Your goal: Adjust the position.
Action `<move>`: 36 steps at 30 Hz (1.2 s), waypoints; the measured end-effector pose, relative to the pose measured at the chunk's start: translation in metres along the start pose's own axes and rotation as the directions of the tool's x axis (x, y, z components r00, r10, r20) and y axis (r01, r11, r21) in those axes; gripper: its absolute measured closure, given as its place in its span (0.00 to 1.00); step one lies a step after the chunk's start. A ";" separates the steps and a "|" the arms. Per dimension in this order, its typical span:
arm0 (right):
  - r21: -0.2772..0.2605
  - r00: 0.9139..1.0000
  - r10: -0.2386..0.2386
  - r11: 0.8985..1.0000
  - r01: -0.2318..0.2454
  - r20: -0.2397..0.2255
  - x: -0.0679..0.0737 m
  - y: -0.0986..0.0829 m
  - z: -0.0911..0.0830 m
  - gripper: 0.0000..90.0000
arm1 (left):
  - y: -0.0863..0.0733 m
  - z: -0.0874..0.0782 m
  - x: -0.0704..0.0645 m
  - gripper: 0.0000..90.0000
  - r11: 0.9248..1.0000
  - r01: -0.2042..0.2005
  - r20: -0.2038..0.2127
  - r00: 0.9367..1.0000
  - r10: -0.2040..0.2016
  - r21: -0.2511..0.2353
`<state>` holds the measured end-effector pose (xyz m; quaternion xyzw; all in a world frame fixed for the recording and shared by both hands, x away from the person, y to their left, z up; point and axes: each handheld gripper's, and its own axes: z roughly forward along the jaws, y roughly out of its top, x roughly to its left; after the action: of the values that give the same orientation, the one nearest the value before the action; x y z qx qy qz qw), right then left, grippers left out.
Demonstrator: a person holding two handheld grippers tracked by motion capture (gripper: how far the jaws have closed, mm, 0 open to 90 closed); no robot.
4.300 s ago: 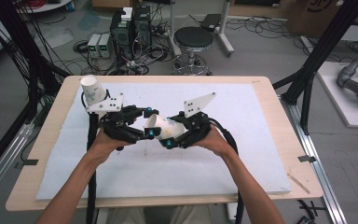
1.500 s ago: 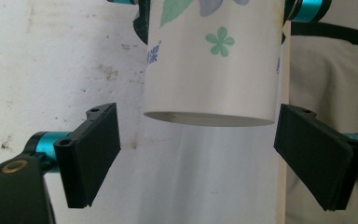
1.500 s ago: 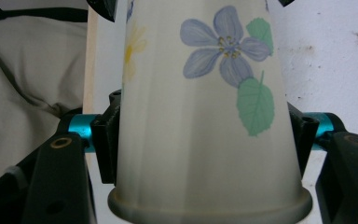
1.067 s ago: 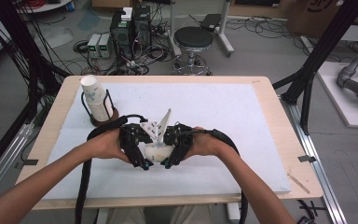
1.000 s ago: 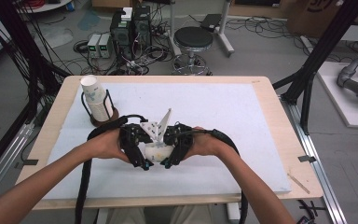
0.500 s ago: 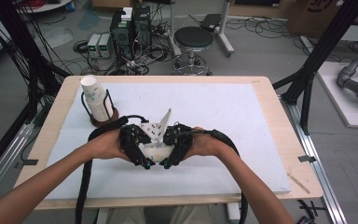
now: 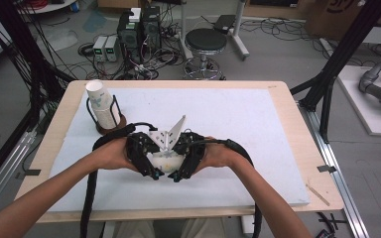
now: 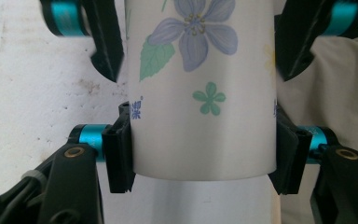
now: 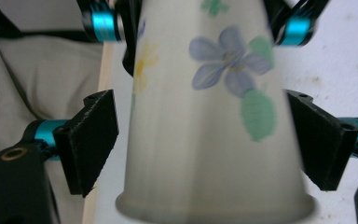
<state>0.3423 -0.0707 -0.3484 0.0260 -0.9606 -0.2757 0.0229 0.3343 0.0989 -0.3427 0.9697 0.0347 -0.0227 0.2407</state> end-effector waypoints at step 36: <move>-0.219 0.998 0.031 0.976 -0.018 0.058 -0.002 -0.008 -0.039 0.15 | -0.004 0.016 -0.003 0.41 1.000 0.013 0.006 1.000 -0.013 -0.010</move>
<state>0.3474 -0.0975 -0.3197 0.0031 -0.9251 -0.3798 -0.0004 0.3309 0.0950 -0.3589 0.9682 0.0406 -0.0270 0.2455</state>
